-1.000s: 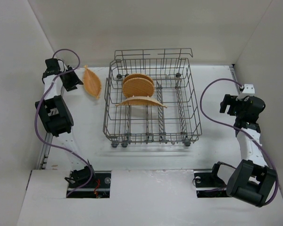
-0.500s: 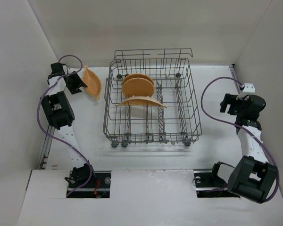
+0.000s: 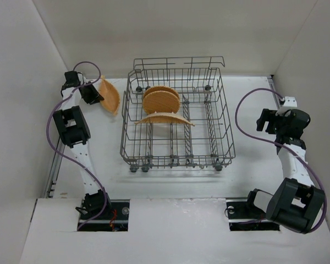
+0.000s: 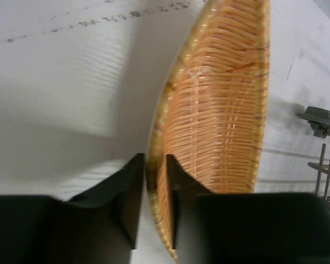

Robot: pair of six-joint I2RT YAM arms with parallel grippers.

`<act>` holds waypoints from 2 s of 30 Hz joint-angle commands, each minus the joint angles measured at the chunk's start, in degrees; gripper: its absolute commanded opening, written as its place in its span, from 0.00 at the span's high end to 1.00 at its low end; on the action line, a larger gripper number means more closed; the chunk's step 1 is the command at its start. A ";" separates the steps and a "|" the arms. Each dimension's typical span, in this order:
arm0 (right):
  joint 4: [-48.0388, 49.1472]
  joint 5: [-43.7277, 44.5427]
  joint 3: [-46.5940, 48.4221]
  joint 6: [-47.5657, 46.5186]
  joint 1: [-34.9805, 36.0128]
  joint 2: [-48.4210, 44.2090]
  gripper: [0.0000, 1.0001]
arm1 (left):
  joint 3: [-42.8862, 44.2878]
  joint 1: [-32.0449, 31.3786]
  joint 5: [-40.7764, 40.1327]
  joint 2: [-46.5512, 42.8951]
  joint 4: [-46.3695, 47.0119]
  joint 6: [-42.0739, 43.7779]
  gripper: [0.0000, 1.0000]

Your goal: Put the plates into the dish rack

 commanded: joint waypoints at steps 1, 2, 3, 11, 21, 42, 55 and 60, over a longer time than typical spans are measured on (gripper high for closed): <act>0.50 -1.01 3.06 0.06 -0.38 0.49 0.11 | 2.98 -0.95 1.46 0.06 0.75 0.12 0.85; 0.42 -1.01 3.15 -0.03 -0.38 0.58 0.11 | 2.81 -1.13 1.55 -0.12 0.75 0.39 0.89; 0.41 -1.01 3.15 -0.03 -0.38 0.66 0.11 | 2.54 -1.30 1.29 -0.47 0.75 0.74 0.93; 1.47 -1.10 2.19 -0.03 -0.12 -0.47 0.11 | -5.70 -1.31 -3.02 -11.96 3.91 3.29 0.99; 5.60 -3.12 -1.94 -0.56 -0.03 -5.75 0.11 | -21.52 5.10 -6.18 -35.60 4.62 5.75 0.99; 10.87 -4.88 -7.83 -0.56 -0.03 -13.48 0.10 | -32.88 -27.30 -29.47 -73.60 3.21 50.64 0.96; 11.57 -4.53 -8.54 -0.12 -0.03 -14.36 0.10 | -43.86 -55.78 -36.69 -76.50 8.75 79.22 0.96; 12.45 -4.09 -9.33 0.32 -0.03 -15.33 0.09 | -48.16 -63.34 -37.21 -76.58 10.41 83.70 0.96</act>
